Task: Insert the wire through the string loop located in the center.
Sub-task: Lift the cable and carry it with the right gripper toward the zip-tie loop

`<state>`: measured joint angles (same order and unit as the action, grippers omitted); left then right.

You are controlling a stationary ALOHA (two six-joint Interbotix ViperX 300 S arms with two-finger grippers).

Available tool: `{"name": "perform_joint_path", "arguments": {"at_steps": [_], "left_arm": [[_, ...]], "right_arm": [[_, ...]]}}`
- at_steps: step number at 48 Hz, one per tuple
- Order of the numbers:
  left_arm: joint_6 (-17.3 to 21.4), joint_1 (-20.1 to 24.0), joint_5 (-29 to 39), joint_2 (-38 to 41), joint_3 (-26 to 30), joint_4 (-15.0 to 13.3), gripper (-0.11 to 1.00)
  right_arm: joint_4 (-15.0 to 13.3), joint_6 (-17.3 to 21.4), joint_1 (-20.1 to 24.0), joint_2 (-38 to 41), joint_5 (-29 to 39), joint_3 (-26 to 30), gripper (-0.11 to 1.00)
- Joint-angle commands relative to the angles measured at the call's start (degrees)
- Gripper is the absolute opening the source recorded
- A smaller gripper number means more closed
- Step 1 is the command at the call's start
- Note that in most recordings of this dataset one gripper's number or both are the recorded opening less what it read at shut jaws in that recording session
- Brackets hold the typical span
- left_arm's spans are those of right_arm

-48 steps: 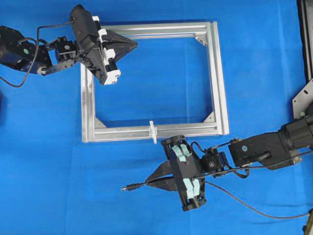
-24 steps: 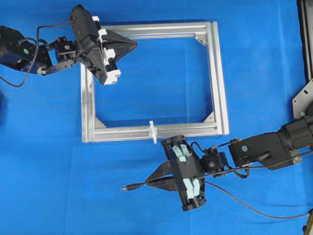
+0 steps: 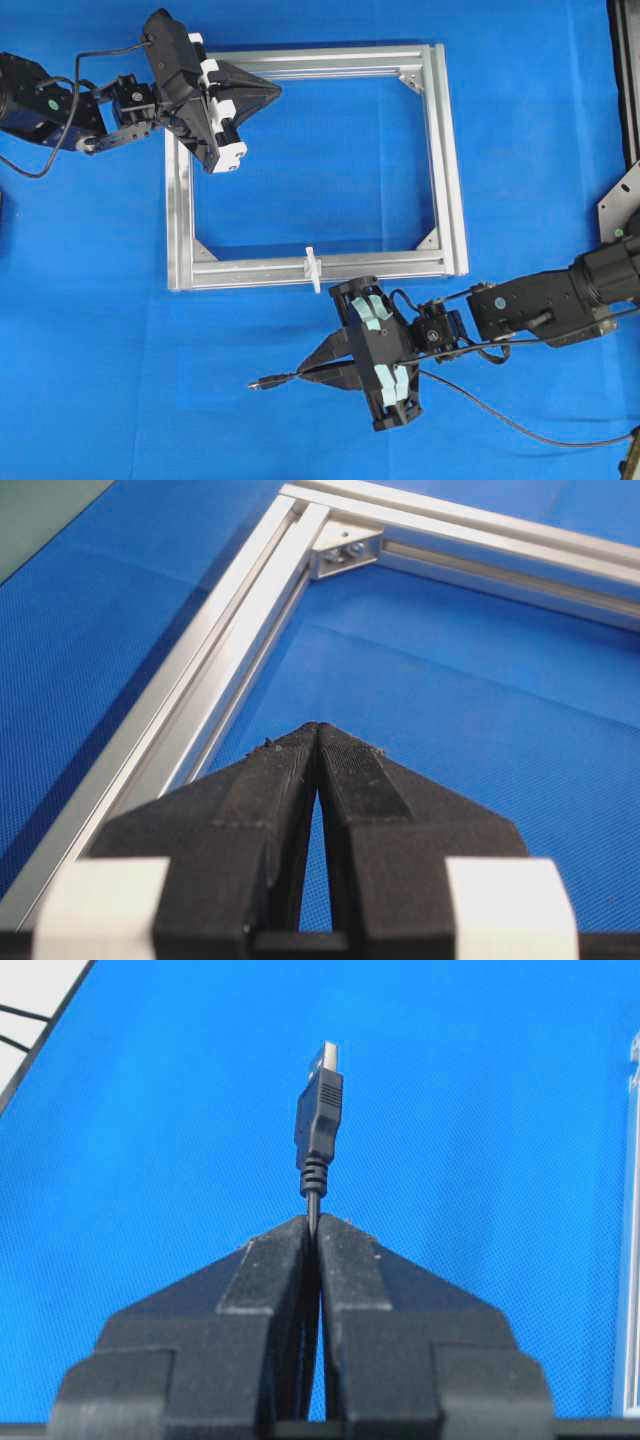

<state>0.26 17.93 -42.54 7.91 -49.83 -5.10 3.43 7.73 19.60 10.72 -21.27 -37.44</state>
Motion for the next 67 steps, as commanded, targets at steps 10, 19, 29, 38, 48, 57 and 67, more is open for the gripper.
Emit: {"name": "perform_joint_path", "arguments": {"at_steps": [10, 19, 29, 38, 48, 57, 67], "left_arm": [[0.1, 0.1, -0.2, -1.8, 0.4, 0.2, 0.00], [0.1, 0.1, -0.2, -1.8, 0.4, 0.2, 0.00], [0.1, 0.0, -0.2, -1.8, 0.4, 0.2, 0.00], [0.1, -0.2, -0.2, -1.8, 0.4, 0.2, 0.00], [0.1, -0.4, -0.2, -1.8, 0.4, 0.2, 0.00], [0.1, -0.4, -0.2, -1.8, 0.4, 0.2, 0.00], [0.0, -0.5, -0.2, -1.8, 0.4, 0.2, 0.00]], "right_arm": [[-0.1, -0.1, 0.2, -2.0, -0.3, 0.5, -0.03], [0.1, 0.4, 0.2, -3.7, -0.5, -2.3, -0.03], [0.2, 0.5, 0.5, -8.2, -0.5, -8.3, -0.03], [0.4, 1.1, 0.6, -12.5, -0.6, -14.5, -0.03], [0.4, 1.1, 0.6, -15.4, -0.9, -18.3, -0.03], [0.4, 0.8, 0.5, -15.5, -2.2, -18.4, -0.03], [0.4, 0.5, -1.9, -15.6, -3.3, -18.6, -0.03]]}}
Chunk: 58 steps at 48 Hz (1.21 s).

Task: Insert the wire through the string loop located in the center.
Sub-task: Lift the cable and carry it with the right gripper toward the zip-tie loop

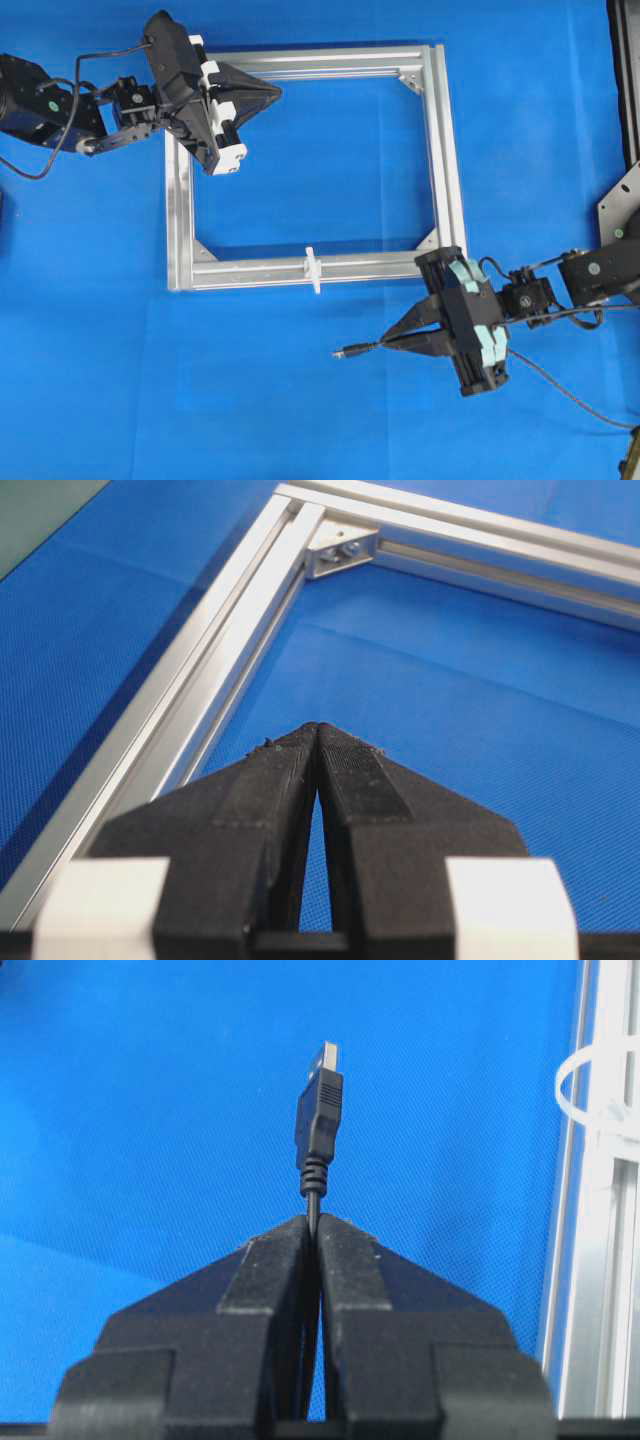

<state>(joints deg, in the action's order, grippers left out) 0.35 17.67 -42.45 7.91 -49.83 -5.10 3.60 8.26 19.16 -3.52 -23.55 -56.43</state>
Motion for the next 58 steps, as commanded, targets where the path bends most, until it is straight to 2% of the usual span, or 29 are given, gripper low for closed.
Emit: {"name": "perform_joint_path", "arguments": {"at_steps": [1, 28, 58], "left_arm": [[-0.1, -0.3, -0.3, -1.8, 0.4, 0.2, 0.00], [-0.1, -1.0, -0.3, -1.8, 0.2, 0.2, 0.00], [-0.1, -1.0, -0.3, -1.8, 0.1, 0.2, 0.00]], "right_arm": [[0.2, -0.1, -1.9, -1.3, -1.0, 0.4, -0.03], [0.1, -0.4, -10.9, -1.6, -1.0, -0.5, -0.03], [0.1, -0.4, -11.2, -1.6, -1.0, -0.5, -0.03]]}}
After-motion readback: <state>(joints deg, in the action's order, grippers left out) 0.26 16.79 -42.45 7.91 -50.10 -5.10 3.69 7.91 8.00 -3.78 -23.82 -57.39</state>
